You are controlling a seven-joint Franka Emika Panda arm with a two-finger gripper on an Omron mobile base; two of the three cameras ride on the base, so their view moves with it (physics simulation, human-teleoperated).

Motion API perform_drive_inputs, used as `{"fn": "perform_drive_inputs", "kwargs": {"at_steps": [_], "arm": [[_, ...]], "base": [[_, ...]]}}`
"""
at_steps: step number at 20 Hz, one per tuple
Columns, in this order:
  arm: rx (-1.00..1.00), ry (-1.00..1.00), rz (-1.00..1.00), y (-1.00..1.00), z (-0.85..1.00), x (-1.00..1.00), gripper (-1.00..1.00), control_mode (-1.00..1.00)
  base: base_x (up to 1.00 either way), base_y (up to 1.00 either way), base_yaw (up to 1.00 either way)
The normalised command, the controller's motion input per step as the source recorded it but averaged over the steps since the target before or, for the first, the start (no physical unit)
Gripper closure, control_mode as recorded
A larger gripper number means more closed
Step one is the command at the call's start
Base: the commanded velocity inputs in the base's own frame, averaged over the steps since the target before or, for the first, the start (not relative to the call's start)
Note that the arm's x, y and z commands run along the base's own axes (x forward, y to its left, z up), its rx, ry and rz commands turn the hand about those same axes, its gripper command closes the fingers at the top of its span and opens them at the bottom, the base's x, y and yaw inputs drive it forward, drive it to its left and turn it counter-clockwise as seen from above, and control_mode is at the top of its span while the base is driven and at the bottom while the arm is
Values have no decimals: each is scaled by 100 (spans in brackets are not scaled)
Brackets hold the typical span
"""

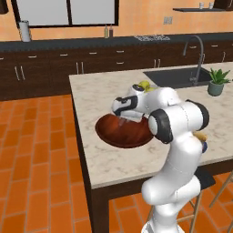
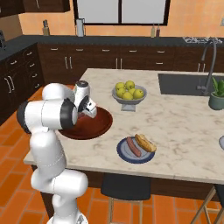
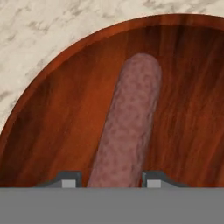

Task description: Place one bun and one sausage from the bowl on each plate.

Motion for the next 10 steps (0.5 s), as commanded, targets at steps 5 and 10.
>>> {"fn": "perform_drive_inputs", "kwargs": {"at_steps": [5, 10], "arm": [[-16, 2, 14, 0, 88, -100, 100, -100], [-8, 1, 15, -7, 92, -100, 100, -100]], "base": [[0, 0, 0], [0, 0, 0]]}}
